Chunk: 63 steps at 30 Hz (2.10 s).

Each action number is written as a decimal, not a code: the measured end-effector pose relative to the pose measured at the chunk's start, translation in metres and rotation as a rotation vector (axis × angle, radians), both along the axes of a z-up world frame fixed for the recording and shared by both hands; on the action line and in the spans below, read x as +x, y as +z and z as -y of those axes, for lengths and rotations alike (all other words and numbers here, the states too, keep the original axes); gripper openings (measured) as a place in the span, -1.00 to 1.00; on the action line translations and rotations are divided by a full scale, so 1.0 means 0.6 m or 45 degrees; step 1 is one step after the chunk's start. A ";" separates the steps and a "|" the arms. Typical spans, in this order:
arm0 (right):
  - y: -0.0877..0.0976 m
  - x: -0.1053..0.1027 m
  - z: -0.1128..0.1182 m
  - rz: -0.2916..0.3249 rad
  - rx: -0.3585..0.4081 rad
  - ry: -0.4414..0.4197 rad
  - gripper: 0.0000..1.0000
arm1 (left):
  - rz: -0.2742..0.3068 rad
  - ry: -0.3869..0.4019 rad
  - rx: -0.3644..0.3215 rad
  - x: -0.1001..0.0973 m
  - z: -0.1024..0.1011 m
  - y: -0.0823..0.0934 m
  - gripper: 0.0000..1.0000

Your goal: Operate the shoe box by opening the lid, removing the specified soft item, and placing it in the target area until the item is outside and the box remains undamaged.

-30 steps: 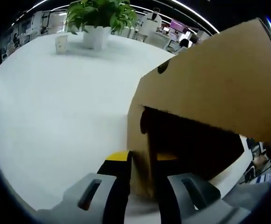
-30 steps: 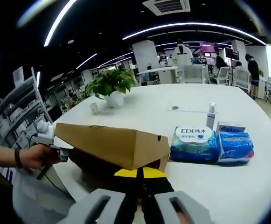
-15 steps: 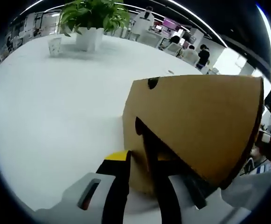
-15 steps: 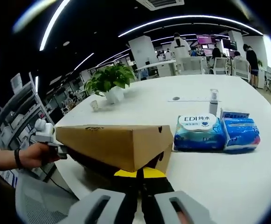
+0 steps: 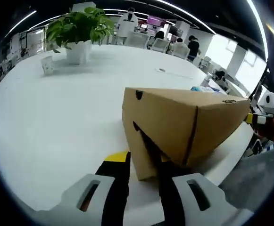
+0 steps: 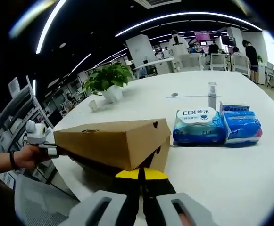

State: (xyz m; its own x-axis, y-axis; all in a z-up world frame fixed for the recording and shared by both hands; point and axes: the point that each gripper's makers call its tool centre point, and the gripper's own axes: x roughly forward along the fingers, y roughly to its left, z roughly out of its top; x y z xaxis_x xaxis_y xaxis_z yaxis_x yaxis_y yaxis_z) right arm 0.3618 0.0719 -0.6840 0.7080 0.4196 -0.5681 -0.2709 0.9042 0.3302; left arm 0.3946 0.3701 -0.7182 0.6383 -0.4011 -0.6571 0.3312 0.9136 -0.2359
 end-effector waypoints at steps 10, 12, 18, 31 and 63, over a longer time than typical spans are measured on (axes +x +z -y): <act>-0.005 -0.011 0.002 -0.017 0.015 0.021 -1.00 | 0.052 -0.002 0.039 -0.016 -0.010 0.015 -0.59; -0.006 -0.014 0.001 -0.018 0.005 0.029 -1.00 | 0.064 0.001 0.047 -0.019 -0.012 0.021 -0.62; -0.012 -0.020 -0.001 -0.026 0.007 0.035 -1.00 | 0.073 -0.020 0.052 -0.031 -0.016 0.024 -0.64; -0.018 -0.027 -0.004 -0.038 0.002 0.046 -1.00 | 0.078 -0.036 0.041 -0.043 -0.014 0.026 -0.64; 0.005 -0.017 0.049 -0.020 0.011 -0.014 -0.81 | 0.050 0.102 -0.047 -0.051 -0.069 0.045 -0.51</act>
